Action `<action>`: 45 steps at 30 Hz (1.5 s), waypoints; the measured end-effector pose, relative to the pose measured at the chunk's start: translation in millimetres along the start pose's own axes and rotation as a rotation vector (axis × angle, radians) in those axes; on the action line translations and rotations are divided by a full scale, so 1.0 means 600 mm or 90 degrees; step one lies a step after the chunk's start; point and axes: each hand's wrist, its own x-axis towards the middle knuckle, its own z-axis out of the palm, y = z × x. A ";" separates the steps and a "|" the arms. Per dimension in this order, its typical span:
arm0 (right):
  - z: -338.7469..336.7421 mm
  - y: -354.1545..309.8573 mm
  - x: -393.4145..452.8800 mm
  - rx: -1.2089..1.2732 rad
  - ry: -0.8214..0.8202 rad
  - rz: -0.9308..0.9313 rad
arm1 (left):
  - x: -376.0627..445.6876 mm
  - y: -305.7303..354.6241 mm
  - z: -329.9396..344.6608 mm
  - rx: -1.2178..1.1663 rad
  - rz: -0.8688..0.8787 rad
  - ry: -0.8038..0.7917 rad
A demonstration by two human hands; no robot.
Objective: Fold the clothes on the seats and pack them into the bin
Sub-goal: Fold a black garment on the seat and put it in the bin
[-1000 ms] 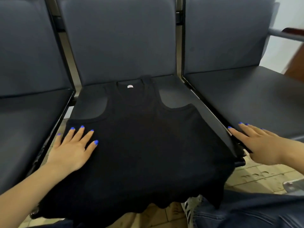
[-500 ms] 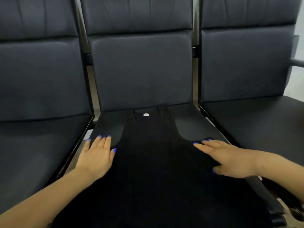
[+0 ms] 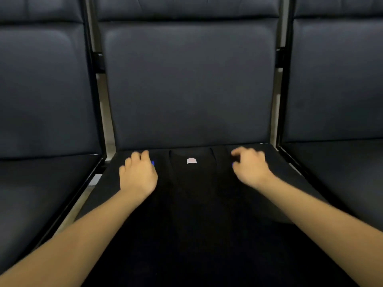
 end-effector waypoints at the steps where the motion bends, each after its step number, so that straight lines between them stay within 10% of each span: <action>1: 0.001 -0.008 0.027 -0.013 0.033 0.008 | 0.019 0.001 0.003 0.009 0.009 0.013; 12: -0.015 -0.030 0.196 -0.012 -0.235 0.017 | 0.165 -0.008 0.004 -0.113 0.107 -0.202; 21: -0.087 -0.024 0.209 0.103 0.071 0.035 | 0.198 0.023 -0.062 -0.272 0.063 0.032; 45: -0.378 -0.035 -0.337 0.142 -0.203 -0.287 | -0.279 -0.044 -0.398 -0.483 0.284 -0.018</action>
